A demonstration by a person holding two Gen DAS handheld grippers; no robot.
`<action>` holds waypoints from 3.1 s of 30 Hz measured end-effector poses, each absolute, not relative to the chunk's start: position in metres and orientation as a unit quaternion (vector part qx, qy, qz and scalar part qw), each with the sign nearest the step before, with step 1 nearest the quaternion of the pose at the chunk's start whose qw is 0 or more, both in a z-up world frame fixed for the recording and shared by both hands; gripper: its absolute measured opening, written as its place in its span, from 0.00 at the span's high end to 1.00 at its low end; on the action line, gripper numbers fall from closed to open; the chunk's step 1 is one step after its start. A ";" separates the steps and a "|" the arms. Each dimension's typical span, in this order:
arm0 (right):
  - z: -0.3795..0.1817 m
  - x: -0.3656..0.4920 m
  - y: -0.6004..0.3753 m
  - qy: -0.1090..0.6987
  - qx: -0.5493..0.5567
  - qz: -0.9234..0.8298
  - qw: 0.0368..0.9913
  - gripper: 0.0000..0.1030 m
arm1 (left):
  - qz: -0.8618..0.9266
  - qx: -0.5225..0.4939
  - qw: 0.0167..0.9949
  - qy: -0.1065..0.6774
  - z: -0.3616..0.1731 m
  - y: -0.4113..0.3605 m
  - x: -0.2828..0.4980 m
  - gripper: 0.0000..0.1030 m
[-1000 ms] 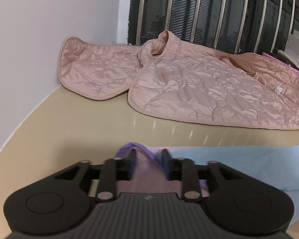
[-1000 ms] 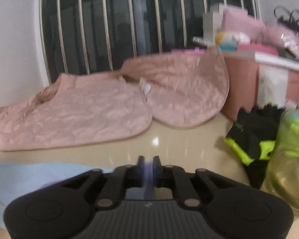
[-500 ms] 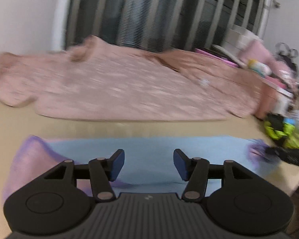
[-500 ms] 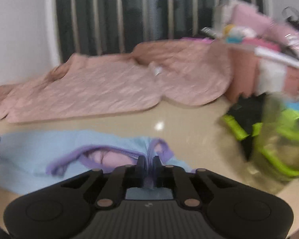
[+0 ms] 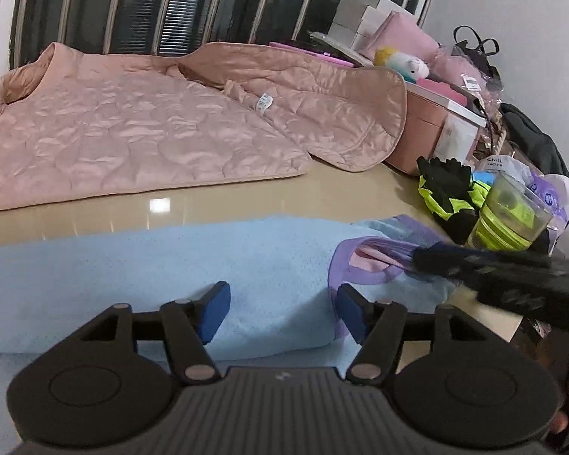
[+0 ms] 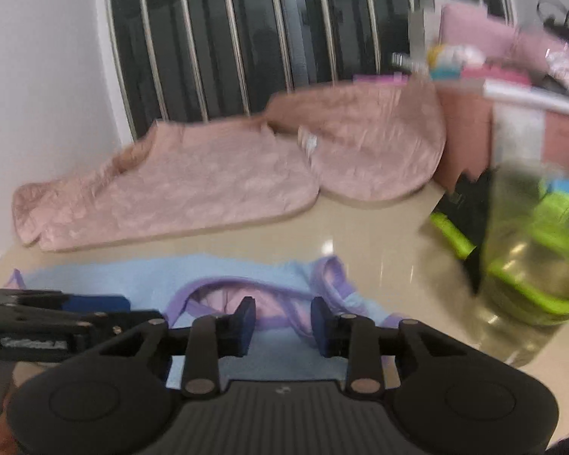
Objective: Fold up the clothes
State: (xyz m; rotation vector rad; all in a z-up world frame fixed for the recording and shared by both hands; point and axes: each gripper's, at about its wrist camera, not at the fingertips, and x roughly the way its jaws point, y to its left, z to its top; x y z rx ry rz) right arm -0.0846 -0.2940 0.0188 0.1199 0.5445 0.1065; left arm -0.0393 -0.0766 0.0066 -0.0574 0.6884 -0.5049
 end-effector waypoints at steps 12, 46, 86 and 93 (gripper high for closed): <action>-0.001 -0.099 -0.324 0.260 0.149 -0.042 0.953 0.46 | -0.204 -0.044 0.931 0.299 0.024 -0.019 -0.074 0.22; 0.042 -0.118 -0.128 0.203 -0.072 0.244 0.946 0.32 | 0.124 -0.074 0.947 0.286 0.019 0.168 -0.116 0.06; 0.045 0.085 0.091 0.406 -0.219 0.477 0.748 0.68 | 0.085 -0.069 0.956 0.273 0.010 0.127 -0.131 0.88; 0.038 0.088 0.088 0.391 -0.221 0.439 0.778 0.97 | 0.079 -0.069 0.960 0.259 0.011 0.137 -0.120 0.91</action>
